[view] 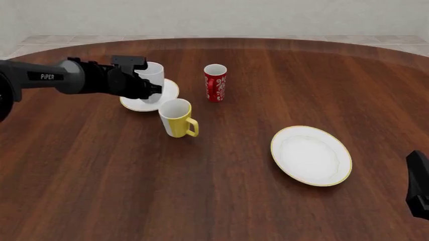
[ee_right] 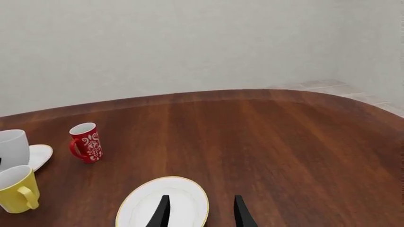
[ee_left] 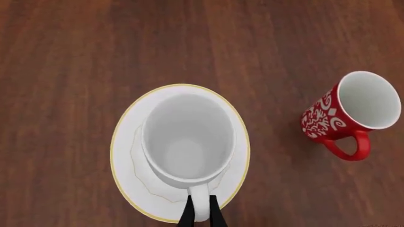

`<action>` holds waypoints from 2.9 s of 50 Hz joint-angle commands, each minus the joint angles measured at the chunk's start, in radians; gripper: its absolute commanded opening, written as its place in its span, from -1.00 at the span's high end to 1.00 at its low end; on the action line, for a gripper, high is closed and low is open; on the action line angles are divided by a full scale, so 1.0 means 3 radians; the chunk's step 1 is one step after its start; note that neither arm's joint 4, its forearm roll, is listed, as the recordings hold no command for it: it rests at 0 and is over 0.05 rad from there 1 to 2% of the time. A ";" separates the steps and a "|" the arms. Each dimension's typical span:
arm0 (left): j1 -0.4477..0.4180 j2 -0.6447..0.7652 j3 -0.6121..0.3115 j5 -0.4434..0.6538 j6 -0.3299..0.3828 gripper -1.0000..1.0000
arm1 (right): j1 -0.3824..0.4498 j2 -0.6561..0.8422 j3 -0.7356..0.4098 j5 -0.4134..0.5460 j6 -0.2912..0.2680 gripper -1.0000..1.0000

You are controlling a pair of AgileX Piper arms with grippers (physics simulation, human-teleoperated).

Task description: Put the white mug on the left plate.

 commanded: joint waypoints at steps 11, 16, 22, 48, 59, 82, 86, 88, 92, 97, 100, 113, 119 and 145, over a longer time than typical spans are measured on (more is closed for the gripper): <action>-0.0020 0.0015 -0.0009 0.0003 0.0054 1.00 | -0.0013 0.0000 0.0000 -0.0003 0.0013 -1.00; -0.0010 0.0020 -0.0010 0.0005 0.0064 1.00 | -0.0013 0.0000 0.0000 -0.0005 0.0011 -1.00; -0.0003 0.0014 -0.0006 -0.0002 0.0073 1.00 | -0.0016 0.0000 0.0000 -0.0006 0.0013 -1.00; 0.0017 0.0012 -0.0025 0.0032 0.0071 1.00 | -0.0014 0.0000 0.0000 -0.0007 0.0012 -1.00; 0.0010 0.0008 -0.0037 0.0042 0.0088 -1.00 | -0.0009 0.0000 0.0000 -0.0001 0.0007 -1.00; -0.0001 -0.0021 -0.0025 0.0044 0.0090 -1.00 | -0.0010 0.0000 0.0000 0.0001 0.0009 -1.00; 0.0012 -0.0032 -0.0018 0.0045 0.0101 -1.00 | -0.0011 0.0000 0.0000 0.0002 0.0012 -1.00; 0.0012 -0.0052 -0.0013 0.0052 0.0095 -1.00 | -0.0012 0.0000 0.0000 0.0002 0.0013 -1.00; 0.0017 -0.0071 -0.0002 0.0047 0.0113 -1.00 | -0.0009 0.0000 0.0000 0.0002 0.0012 -1.00; 0.0036 -0.0103 0.0011 0.0050 0.0134 -1.00 | -0.0011 0.0000 0.0000 0.0002 0.0014 -1.00; 0.0041 -0.0129 0.0019 0.0051 0.0140 -1.00 | -0.0014 0.0000 0.0000 0.0000 0.0017 -1.00; 0.0041 -0.0220 0.0053 0.0057 0.0172 -1.00 | -0.0020 0.0000 0.0000 -0.0004 0.0024 -1.00; 0.0037 -0.0281 0.0063 0.0069 0.0186 -1.00 | -0.0021 0.0000 0.0000 -0.0007 0.0027 -1.00; 0.0005 -0.0514 0.0066 0.0133 0.0268 -1.00 | -0.0037 0.0000 0.0000 -0.0021 0.0039 -1.00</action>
